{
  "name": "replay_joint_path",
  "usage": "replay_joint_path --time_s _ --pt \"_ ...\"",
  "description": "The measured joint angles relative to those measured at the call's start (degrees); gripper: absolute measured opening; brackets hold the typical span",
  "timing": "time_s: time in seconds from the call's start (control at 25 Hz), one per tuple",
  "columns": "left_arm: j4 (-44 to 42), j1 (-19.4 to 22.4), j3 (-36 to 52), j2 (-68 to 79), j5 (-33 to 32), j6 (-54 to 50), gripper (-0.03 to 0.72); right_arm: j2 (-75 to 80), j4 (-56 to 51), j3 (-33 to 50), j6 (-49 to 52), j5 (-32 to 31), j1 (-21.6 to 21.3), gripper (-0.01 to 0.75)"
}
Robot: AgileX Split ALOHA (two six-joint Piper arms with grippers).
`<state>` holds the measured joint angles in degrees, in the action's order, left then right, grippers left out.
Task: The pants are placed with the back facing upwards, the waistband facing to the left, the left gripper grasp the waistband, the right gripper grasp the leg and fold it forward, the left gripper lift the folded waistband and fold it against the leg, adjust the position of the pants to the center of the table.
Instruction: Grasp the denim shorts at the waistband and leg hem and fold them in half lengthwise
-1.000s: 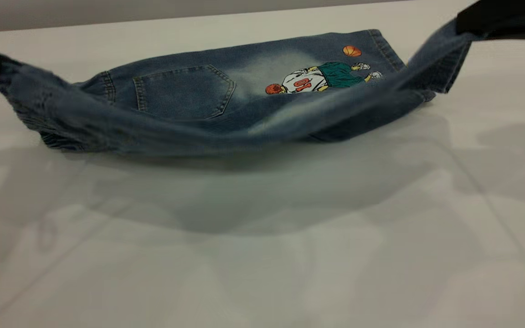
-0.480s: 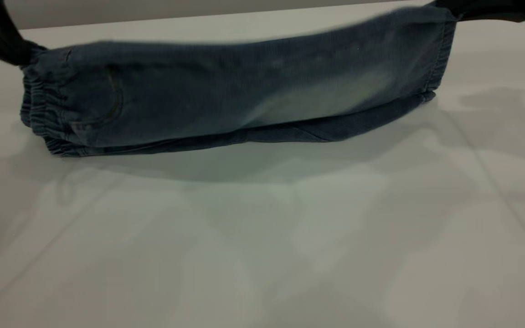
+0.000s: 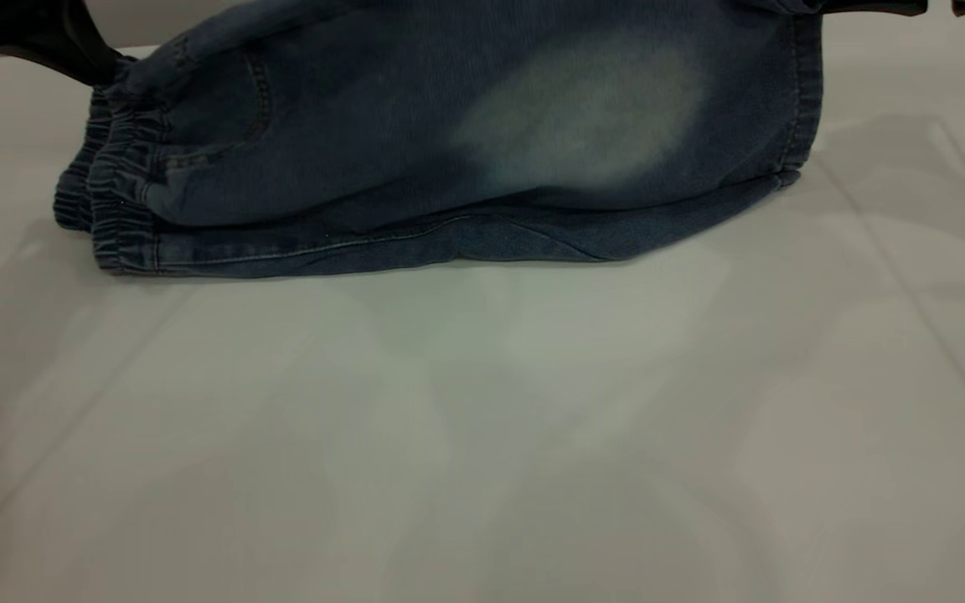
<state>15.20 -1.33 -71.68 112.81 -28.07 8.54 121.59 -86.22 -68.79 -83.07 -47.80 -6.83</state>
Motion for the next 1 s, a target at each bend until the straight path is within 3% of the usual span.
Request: replay_joint_path --time_s 0.6,0.76,1.0 --pt "-0.09 0.0 -0.64 4.23 8.06 1.11 0.069 6.46 -6.01 -0.95 -4.76 5.25 0.0 0.05" --pt "-0.2 0.0 -0.64 4.23 8.36 1.6 0.171 6.46 -6.32 -0.95 -4.76 5.03 0.0 0.152" --pt "0.59 0.0 -0.7 4.05 9.07 0.94 0.402 6.46 -6.86 -0.95 -4.31 3.88 0.0 0.412"
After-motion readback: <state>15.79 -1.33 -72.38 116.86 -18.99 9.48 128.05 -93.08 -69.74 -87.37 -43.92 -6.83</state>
